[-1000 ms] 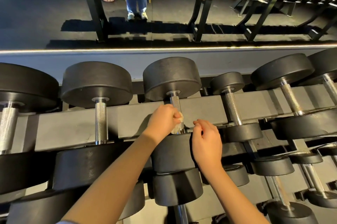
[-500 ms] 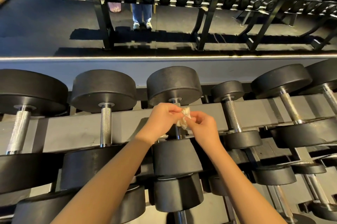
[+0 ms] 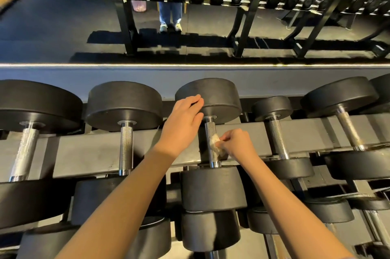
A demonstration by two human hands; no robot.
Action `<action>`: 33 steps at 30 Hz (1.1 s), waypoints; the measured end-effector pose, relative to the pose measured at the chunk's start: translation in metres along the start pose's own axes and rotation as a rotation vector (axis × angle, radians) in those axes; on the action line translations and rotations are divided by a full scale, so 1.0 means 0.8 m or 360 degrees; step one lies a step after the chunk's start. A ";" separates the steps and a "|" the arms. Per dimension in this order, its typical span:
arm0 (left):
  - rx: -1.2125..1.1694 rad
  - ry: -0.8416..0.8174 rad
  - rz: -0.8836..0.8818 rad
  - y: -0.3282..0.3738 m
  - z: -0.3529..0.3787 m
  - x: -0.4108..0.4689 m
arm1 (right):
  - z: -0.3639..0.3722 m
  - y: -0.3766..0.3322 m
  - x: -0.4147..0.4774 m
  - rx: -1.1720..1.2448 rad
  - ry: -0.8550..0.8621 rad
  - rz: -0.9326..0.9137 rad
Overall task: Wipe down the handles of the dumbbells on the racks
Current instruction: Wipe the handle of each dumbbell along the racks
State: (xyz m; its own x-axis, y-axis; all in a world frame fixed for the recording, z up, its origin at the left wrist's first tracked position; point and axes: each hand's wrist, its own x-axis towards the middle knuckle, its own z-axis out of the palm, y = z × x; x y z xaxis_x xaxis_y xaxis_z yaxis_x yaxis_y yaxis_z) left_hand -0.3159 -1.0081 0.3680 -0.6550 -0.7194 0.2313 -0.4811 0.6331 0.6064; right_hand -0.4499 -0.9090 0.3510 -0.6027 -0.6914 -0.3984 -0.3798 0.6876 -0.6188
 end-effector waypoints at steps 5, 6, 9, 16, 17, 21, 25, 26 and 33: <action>-0.0006 -0.0019 -0.0024 0.000 0.000 -0.003 | 0.009 -0.017 0.025 0.0173 0.0268 -0.0154; -0.0001 -0.0016 -0.0026 0.000 0.000 -0.003 | 0.011 -0.021 0.031 0.0182 0.0320 -0.0177; 0.0008 -0.0013 -0.0032 0.000 0.000 -0.003 | 0.017 -0.029 0.040 0.0241 0.0411 -0.0162; -0.0027 -0.0010 -0.0048 -0.001 0.001 -0.003 | 0.005 -0.009 0.026 0.0037 0.0066 0.0027; -0.0040 -0.0009 -0.0055 -0.002 0.002 -0.003 | 0.005 -0.007 0.023 -0.0017 0.0020 0.0034; -0.0031 -0.0024 -0.0055 -0.002 0.002 -0.003 | 0.008 -0.011 0.029 0.0086 0.0182 0.0019; -0.0039 -0.0047 -0.0071 -0.002 0.001 -0.003 | 0.012 -0.024 0.043 0.0214 0.0381 -0.0049; -0.0040 -0.0049 -0.0074 -0.002 0.001 -0.003 | 0.013 -0.023 0.045 0.0216 0.0370 -0.0051; 0.0022 -0.0031 -0.0030 0.001 0.000 -0.004 | 0.002 0.000 0.024 -0.0180 -0.0009 -0.0057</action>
State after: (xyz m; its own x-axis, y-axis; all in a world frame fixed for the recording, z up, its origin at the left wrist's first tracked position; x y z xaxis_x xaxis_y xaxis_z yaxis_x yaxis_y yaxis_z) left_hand -0.3143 -1.0052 0.3675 -0.6565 -0.7259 0.2051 -0.5015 0.6232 0.6001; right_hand -0.4598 -0.9228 0.3424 -0.5835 -0.7172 -0.3810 -0.4782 0.6827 -0.5525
